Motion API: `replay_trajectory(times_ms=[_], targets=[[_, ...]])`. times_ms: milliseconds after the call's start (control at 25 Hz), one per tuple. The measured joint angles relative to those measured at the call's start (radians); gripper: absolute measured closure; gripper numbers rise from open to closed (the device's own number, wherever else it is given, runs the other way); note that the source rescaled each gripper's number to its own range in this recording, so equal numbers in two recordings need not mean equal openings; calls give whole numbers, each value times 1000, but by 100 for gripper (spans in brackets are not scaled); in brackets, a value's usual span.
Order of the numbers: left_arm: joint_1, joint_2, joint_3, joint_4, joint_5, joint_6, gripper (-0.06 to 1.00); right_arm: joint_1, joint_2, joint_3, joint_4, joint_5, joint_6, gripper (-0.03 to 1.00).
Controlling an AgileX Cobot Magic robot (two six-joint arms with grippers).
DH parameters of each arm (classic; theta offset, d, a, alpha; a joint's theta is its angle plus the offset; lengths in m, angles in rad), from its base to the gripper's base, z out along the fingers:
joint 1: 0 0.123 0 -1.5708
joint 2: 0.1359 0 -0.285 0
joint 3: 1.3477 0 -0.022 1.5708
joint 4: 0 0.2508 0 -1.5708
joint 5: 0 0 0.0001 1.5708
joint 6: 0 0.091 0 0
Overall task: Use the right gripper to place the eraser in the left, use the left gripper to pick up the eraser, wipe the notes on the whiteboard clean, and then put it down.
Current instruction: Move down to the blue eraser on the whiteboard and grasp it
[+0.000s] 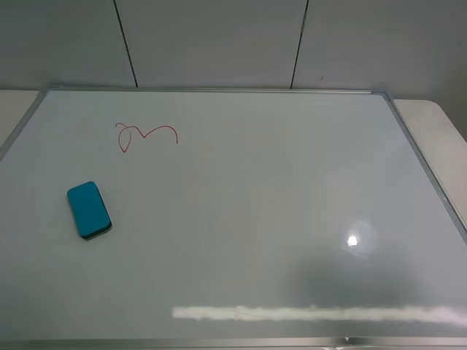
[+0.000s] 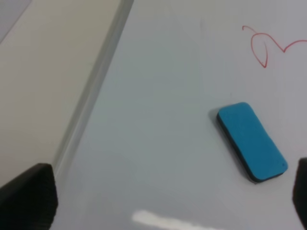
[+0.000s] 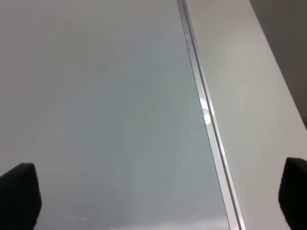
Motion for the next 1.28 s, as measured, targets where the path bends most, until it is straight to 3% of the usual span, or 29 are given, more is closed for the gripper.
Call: replay_trajectory(times_ms=[600, 720, 920, 1280], targets=[[0, 3, 0, 0, -3, 1, -6, 0, 0, 0, 0, 0, 0, -3], [0, 59, -23, -3, -42, -2, -6, 0, 0, 0, 0, 0, 0, -3], [0, 269, -72, -19, -131, -60, -6, 0, 0, 0, 0, 0, 0, -3], [-1, 835, -254, -111, -152, -119, -6, 0, 0, 0, 0, 0, 0, -3]])
